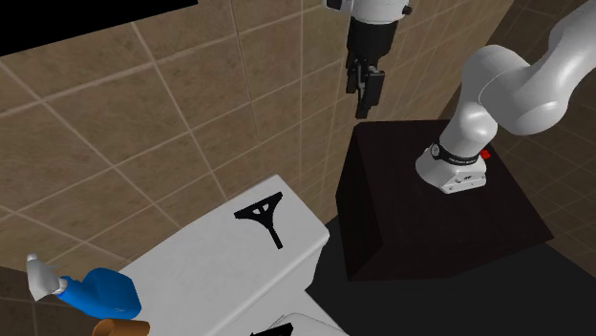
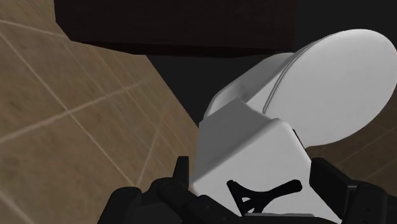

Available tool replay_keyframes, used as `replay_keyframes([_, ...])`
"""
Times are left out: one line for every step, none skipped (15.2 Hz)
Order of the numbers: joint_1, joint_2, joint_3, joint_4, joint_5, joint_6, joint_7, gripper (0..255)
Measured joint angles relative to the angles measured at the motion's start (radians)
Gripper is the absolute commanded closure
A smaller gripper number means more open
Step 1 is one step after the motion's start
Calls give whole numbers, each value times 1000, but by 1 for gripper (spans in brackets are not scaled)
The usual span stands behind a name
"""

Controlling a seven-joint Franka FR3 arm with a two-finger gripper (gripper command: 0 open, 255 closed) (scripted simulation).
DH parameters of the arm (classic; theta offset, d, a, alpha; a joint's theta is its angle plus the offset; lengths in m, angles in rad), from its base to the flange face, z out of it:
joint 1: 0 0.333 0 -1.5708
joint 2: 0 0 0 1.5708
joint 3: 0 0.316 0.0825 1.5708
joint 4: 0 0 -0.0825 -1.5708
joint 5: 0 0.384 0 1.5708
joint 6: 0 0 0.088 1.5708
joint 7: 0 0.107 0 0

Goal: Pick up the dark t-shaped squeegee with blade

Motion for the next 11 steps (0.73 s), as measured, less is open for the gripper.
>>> replay_keyframes([2, 24, 10, -2, 2, 32, 10, 0])
replay_keyframes([4, 53, 20, -3, 4, 68, 19, 0])
replay_keyframes([6, 85, 30, -3, 5, 106, 28, 0])
replay_keyframes([7, 120, 39, -4, 5, 147, 36, 0])
replay_keyframes([8, 155, 50, -2, 5, 187, 46, 0])
replay_keyframes([10, 186, 60, 3, 4, 219, 58, 0])
replay_keyframes([11, 220, 70, 8, 2, 254, 70, 0])
replay_keyframes([12, 265, 81, 21, -2, 291, 83, 0])
replay_keyframes([15, 293, 94, 24, -5, 323, 101, 0])
replay_keyframes([14, 325, 103, 29, -11, 355, 113, 0])
replay_keyframes([13, 366, 110, 53, -20, 377, 126, 0])
